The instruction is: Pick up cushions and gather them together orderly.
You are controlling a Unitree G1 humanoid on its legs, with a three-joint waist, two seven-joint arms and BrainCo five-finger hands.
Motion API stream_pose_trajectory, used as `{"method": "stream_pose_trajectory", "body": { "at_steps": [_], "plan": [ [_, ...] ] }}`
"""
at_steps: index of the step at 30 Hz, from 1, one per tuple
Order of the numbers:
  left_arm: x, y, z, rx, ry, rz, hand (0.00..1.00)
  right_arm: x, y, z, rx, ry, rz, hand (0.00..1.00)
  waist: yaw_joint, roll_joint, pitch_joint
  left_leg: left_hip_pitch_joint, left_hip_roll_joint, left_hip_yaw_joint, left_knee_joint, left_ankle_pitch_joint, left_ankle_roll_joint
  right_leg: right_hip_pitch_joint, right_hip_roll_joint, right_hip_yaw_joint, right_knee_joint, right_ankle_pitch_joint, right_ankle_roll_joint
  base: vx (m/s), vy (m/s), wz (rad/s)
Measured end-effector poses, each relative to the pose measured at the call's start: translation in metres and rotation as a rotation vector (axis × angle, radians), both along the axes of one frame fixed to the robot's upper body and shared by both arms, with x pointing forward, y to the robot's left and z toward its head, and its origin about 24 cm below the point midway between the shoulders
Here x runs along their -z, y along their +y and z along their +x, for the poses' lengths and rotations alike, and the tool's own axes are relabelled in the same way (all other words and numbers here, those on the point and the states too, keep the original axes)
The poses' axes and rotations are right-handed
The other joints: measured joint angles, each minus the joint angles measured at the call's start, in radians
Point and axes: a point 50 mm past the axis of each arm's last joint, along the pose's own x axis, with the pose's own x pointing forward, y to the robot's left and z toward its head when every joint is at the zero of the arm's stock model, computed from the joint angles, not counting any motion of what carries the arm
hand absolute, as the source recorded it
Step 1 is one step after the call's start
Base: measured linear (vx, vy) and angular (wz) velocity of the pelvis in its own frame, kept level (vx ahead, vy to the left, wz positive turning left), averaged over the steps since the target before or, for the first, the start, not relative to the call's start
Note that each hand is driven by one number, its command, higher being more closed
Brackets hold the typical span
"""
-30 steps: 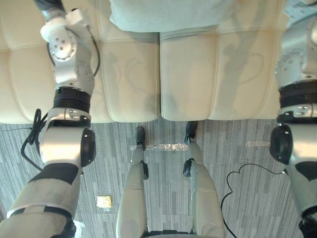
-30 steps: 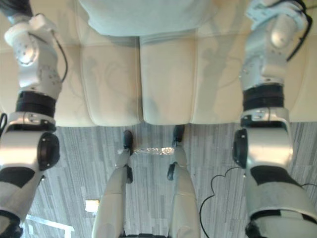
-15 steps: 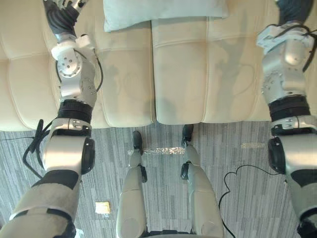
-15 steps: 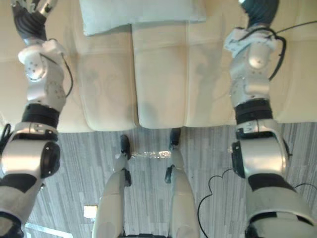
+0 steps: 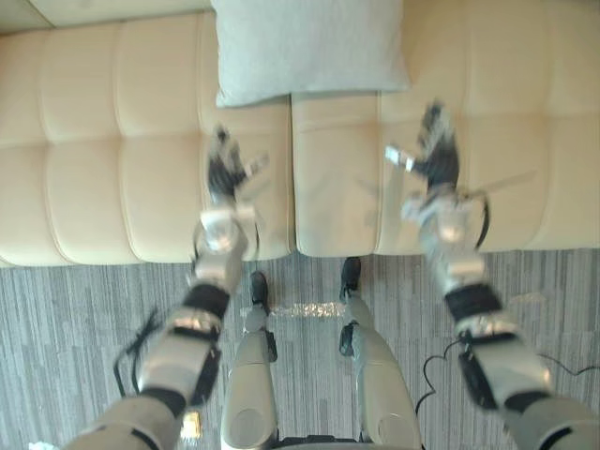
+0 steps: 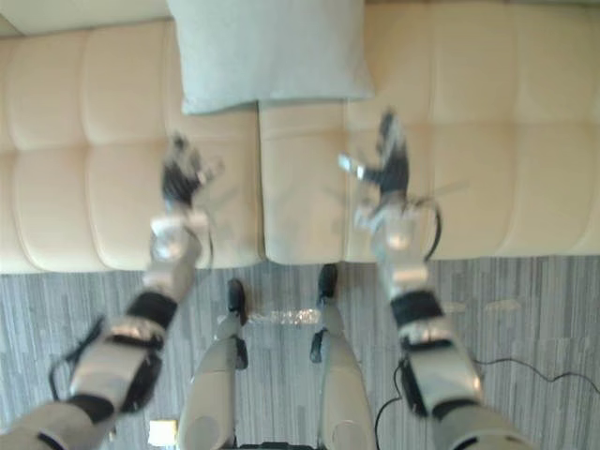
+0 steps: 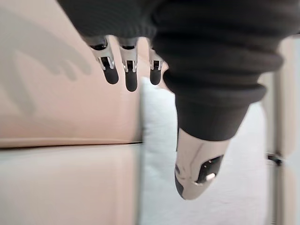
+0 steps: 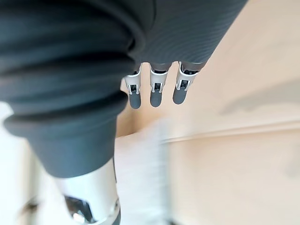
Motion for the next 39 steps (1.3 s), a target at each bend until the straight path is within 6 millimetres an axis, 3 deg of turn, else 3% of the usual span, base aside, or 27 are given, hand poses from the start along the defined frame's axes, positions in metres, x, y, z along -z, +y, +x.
{"method": "stream_pose_trajectory", "body": {
  "at_steps": [2,3,4,7,10,14,20,23,25,26,27,29,30,31,32,34,37,39],
  "plan": [
    [0.045,0.0,-0.031,0.008,0.157,-0.004,0.0,0.048,-0.002,-0.031,0.03,0.151,0.031,0.0,0.004,-0.014,-0.047,0.034,0.004,0.01,0.002,-0.023,0.004,0.021,0.0,0.004,0.023,-0.031,0.004,0.06,-0.009,-0.09],
    [0.057,0.002,-0.041,0.009,0.205,-0.006,0.0,0.061,-0.002,-0.041,0.041,0.196,0.035,0.0,0.004,-0.017,-0.061,0.05,0.004,0.012,0.002,-0.025,0.003,0.033,0.0,0.004,0.027,-0.038,0.006,0.09,-0.008,-0.07],
    [0.081,0.007,-0.061,0.002,0.303,-0.008,0.0,0.087,-0.004,-0.062,0.063,0.292,0.054,0.0,0.002,-0.021,-0.099,0.08,0.005,0.014,0.0,-0.031,-0.001,0.057,0.0,0.004,0.034,-0.052,0.007,0.08,-0.003,-0.05],
    [0.126,0.019,-0.112,-0.019,0.517,0.011,0.0,0.146,-0.011,-0.116,0.097,0.562,0.043,0.0,-0.001,-0.021,-0.201,0.162,-0.001,0.018,-0.019,-0.052,-0.002,0.125,-0.004,0.006,0.044,-0.089,0.023,0.13,0.027,-0.01],
    [0.153,0.03,-0.152,-0.025,0.684,0.058,0.0,0.185,-0.016,-0.161,0.106,0.796,0.034,0.0,-0.015,-0.022,-0.257,0.234,-0.02,0.02,-0.047,-0.065,0.008,0.193,-0.017,0.011,0.026,-0.1,0.034,0.09,0.072,0.01],
    [0.167,0.037,-0.175,0.013,0.8,0.125,0.0,0.206,-0.016,-0.193,0.093,0.947,0.026,0.0,-0.023,-0.022,-0.272,0.281,-0.043,0.025,-0.05,-0.089,0.014,0.251,-0.034,0.022,-0.017,-0.085,0.057,0.05,0.08,-0.05],
    [0.174,0.039,-0.189,0.05,0.861,0.16,0.0,0.21,-0.021,-0.2,0.1,0.998,0.024,0.0,-0.027,-0.023,-0.281,0.365,-0.062,0.075,-0.032,-0.124,0.029,0.301,-0.044,0.081,-0.006,-0.083,0.066,0.08,0.074,-0.28],
    [0.172,0.041,-0.184,0.057,0.849,0.174,0.0,0.211,-0.018,-0.195,0.076,1.014,0.015,0.0,-0.027,-0.024,-0.278,0.361,-0.057,0.095,0.041,-0.16,0.039,0.256,-0.047,0.081,0.11,-0.098,0.066,0.01,0.037,-0.26],
    [0.17,0.043,-0.179,0.06,0.843,0.184,0.0,0.212,-0.014,-0.194,0.054,1.017,0.005,0.0,-0.026,-0.035,-0.275,0.358,-0.061,0.101,0.077,-0.173,0.061,0.247,-0.05,0.074,0.147,-0.08,0.091,-0.08,0.025,-0.3],
    [0.17,0.044,-0.178,0.055,0.842,0.183,0.0,0.211,-0.012,-0.19,0.038,1.015,-0.004,0.0,-0.013,-0.022,-0.286,0.345,-0.034,0.12,0.074,-0.18,0.072,0.247,-0.047,0.063,0.152,-0.095,0.109,-0.13,-0.006,-0.09],
    [0.167,0.046,-0.172,0.049,0.823,0.187,0.0,0.21,-0.007,-0.184,0.024,1.004,0.006,0.0,-0.019,-0.035,-0.279,0.327,-0.044,0.111,0.092,-0.178,0.071,0.18,-0.081,0.032,0.457,-0.25,0.072,-0.12,-0.025,0.06],
    [0.167,0.053,-0.175,0.03,0.828,0.194,0.0,0.213,-0.001,-0.189,0.017,1.025,0.023,0.0,-0.016,-0.066,-0.284,0.327,-0.055,0.091,0.114,-0.167,0.072,0.194,-0.109,0.009,0.77,-0.336,0.099,-0.03,-0.095,0.42],
    [0.167,0.055,-0.176,0.022,0.828,0.193,0.0,0.214,0.0,-0.19,0.016,1.026,0.026,0.0,-0.012,-0.075,-0.288,0.32,-0.058,0.087,0.125,-0.167,0.072,0.217,-0.116,0.004,0.787,-0.331,0.098,-0.02,-0.163,0.16],
    [0.168,0.056,-0.179,0.008,0.84,0.185,0.0,0.213,0.001,-0.187,0.013,1.019,0.026,0.0,0.002,-0.095,-0.297,0.28,-0.059,0.094,0.171,-0.165,0.068,0.241,-0.11,0.003,0.717,-0.365,0.107,-0.12,-0.17,-0.29],
    [0.168,0.052,-0.178,0.008,0.842,0.169,0.0,0.207,-0.002,-0.173,0.012,0.981,0.012,0.0,0.019,-0.061,-0.281,0.244,-0.029,0.099,0.203,-0.154,0.057,0.264,-0.069,-0.014,0.626,-0.365,0.099,-0.15,-0.148,-0.42],
    [0.167,0.038,-0.17,0.027,0.819,0.145,0.0,0.202,0.0,-0.161,0.01,0.95,0.011,0.0,0.03,-0.032,-0.272,0.2,0.01,0.102,0.189,-0.116,0.05,0.307,-0.022,-0.025,0.464,-0.379,0.071,-0.19,-0.142,-0.27],
    [0.161,0.026,-0.154,0.06,0.779,0.142,0.0,0.199,0.001,-0.154,0.009,0.93,0.012,0.0,0.028,-0.02,-0.244,0.162,0.027,0.095,0.155,-0.085,0.023,0.346,0.016,-0.066,0.299,-0.392,0.011,-0.24,-0.169,0.01],
    [0.162,0.022,-0.155,0.07,0.78,0.136,0.0,0.201,0.0,-0.159,0.023,0.943,0.014,0.0,0.021,-0.018,-0.239,0.169,0.039,0.095,0.136,-0.049,0.02,0.353,0.027,-0.081,0.288,-0.378,-0.012,-0.22,-0.097,0.06]
  ]
}}
